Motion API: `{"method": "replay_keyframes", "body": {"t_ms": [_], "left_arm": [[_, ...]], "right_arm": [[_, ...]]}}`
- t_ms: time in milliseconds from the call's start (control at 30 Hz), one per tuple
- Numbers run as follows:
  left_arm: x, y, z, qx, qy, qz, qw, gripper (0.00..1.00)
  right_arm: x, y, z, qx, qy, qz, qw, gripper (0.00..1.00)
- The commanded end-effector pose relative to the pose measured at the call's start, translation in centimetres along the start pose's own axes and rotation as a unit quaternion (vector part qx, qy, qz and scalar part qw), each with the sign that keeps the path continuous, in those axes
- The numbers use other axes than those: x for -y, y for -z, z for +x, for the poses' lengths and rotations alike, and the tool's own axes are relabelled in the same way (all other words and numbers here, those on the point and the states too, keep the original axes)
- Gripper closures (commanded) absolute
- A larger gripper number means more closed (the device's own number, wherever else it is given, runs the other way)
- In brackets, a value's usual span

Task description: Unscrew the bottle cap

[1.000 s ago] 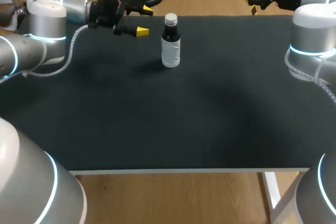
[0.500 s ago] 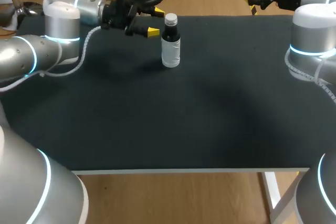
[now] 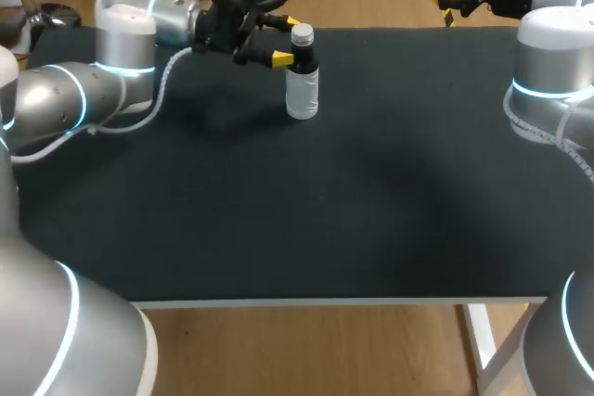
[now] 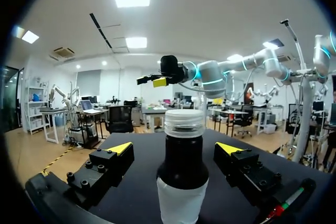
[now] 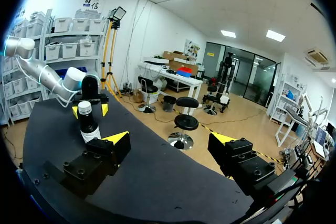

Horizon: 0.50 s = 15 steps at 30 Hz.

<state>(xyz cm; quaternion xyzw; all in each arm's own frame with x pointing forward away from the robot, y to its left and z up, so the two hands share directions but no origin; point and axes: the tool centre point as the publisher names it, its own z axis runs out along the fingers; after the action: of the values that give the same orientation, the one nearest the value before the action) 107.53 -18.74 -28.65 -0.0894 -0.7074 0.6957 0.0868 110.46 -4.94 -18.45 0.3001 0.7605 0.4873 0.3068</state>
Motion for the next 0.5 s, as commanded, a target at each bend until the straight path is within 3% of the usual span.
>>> {"method": "replay_keyframes", "body": {"t_ms": [33,500], "left_arm": [[-0.4,-0.3,-1.0,-0.057,0.001,0.005,0.998,0.00],[-0.2,-1.8,-1.1,-0.080,0.002,0.004,0.997,0.00]], "right_arm": [[0.0,0.0,0.0,-0.001,0.000,-0.001,1.000,0.00],[0.0,0.0,0.0,-0.001,0.000,-0.001,1.000,0.00]]}}
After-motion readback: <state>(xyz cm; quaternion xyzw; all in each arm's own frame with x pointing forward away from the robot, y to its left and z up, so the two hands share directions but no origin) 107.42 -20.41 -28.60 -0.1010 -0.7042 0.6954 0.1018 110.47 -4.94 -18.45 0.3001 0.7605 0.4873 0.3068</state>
